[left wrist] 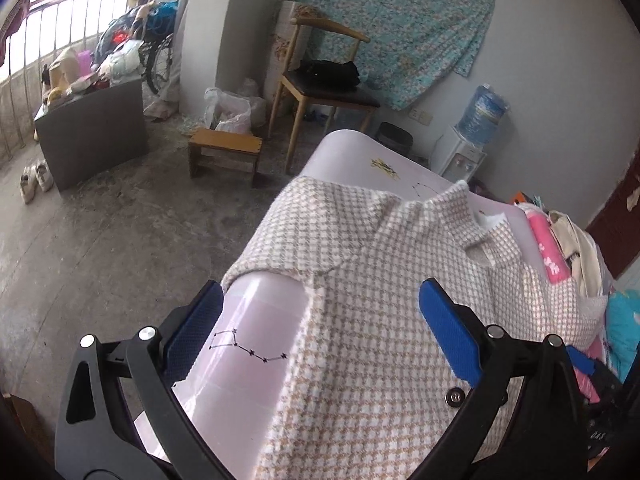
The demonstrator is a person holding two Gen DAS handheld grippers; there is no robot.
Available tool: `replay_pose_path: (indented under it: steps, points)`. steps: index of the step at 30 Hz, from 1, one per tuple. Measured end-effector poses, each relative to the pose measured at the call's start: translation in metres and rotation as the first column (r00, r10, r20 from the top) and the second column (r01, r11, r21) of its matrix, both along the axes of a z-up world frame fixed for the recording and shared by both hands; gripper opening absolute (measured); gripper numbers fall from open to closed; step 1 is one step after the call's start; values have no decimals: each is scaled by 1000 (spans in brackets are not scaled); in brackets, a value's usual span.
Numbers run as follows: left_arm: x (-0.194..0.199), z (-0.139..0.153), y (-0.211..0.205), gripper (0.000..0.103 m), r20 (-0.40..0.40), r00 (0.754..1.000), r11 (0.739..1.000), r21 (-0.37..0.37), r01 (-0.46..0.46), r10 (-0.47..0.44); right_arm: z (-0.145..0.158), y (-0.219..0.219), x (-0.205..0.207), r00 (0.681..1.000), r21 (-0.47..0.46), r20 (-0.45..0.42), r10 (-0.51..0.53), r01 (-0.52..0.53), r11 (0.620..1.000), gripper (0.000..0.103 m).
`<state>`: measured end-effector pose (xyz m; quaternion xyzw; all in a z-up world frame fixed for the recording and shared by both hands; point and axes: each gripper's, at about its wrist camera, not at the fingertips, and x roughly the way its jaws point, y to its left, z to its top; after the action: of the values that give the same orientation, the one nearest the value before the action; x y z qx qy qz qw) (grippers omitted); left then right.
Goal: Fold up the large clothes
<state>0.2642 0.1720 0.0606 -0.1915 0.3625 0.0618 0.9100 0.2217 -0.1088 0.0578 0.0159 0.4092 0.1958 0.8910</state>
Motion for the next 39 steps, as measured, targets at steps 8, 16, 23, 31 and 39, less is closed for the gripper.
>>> replay_pose_path:
  steps: [8,16,23,31,39]
  points:
    - [51,-97,98,95,-222,973,887,-435,-157,63,-32,43,23,993,3,-90,82,-82,997,97]
    - [75,-204,147,95,-368,930,574,-757,-313,22,-54,67,29,984,-45,-144,104,-111,993,97]
    - [99,-268,156,95,-383,921,360,-871,-335,-71,-65,68,37,982,-59,-173,80,-92,994,97]
    - [120,-310,161,82,-437,897,280,-871,-405,-60,-74,70,47,982,-79,-183,54,-69,994,97]
    - [131,-283,178,19,-446,895,425,-807,-411,19,-83,69,51,986,-106,-165,16,-34,994,93]
